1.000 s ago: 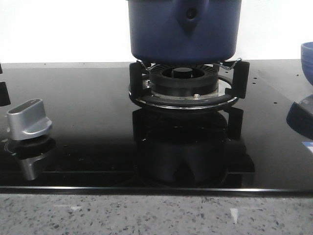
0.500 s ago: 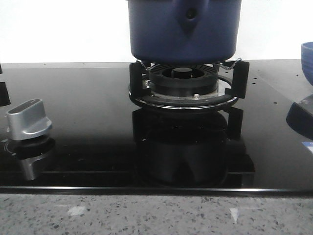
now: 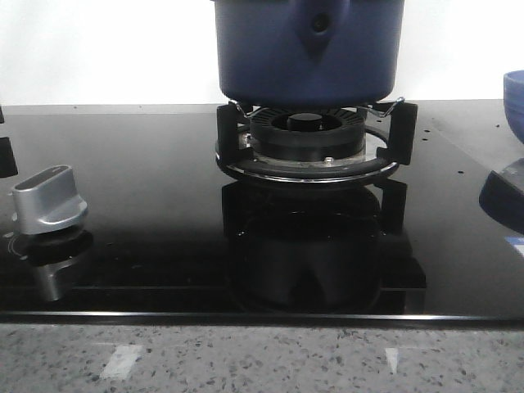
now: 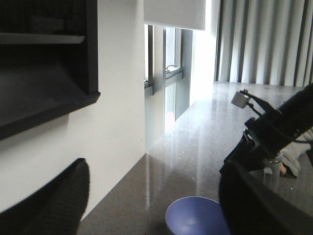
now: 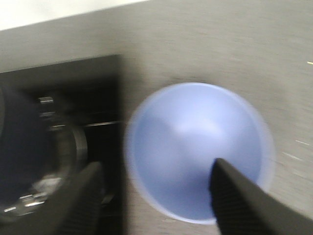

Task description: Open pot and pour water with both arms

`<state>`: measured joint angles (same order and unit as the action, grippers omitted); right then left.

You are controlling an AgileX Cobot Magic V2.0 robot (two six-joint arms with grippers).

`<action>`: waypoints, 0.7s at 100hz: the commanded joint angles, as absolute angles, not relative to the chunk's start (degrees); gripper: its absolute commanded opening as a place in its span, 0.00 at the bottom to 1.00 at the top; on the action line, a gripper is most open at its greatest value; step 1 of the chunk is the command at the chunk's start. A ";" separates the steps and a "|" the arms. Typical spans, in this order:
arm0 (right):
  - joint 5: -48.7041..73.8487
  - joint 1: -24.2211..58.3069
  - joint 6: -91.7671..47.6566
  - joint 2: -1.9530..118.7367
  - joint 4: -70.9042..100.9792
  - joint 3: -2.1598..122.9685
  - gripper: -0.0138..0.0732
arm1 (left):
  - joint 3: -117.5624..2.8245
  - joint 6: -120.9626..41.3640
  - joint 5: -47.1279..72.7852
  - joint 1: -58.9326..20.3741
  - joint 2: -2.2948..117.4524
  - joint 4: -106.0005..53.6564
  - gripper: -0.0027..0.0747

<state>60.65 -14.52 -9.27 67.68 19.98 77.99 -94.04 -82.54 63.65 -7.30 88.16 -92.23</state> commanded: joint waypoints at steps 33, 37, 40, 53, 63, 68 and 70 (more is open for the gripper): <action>41.27 -11.71 -34.53 60.37 54.30 68.35 0.10 | -95.76 -65.86 62.60 6.83 75.21 -80.78 0.01; 37.97 -10.65 -36.74 58.51 54.75 65.96 0.10 | -95.50 -65.29 61.56 7.99 73.96 -77.92 0.01; 34.70 -9.96 -38.02 57.17 55.24 64.29 0.10 | -94.77 -64.99 60.05 8.76 72.44 -76.05 0.01; 25.73 -7.05 -46.35 50.63 58.89 55.92 0.10 | -87.00 -64.52 48.39 10.53 64.83 -73.76 0.01; 22.45 -5.90 -52.50 44.96 60.72 50.00 0.10 | -76.97 -69.19 36.44 10.22 56.87 -75.64 0.01; 21.95 -5.80 -54.65 42.21 60.97 47.19 0.10 | -70.51 -73.41 31.89 9.26 53.15 -77.81 0.01; 21.95 -5.80 -55.33 41.08 60.97 46.01 0.10 | -68.86 -75.22 30.81 8.65 51.59 -78.55 0.01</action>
<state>26.44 -6.09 -50.43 45.80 58.16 48.50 -75.93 -69.28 41.33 10.16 58.43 -72.76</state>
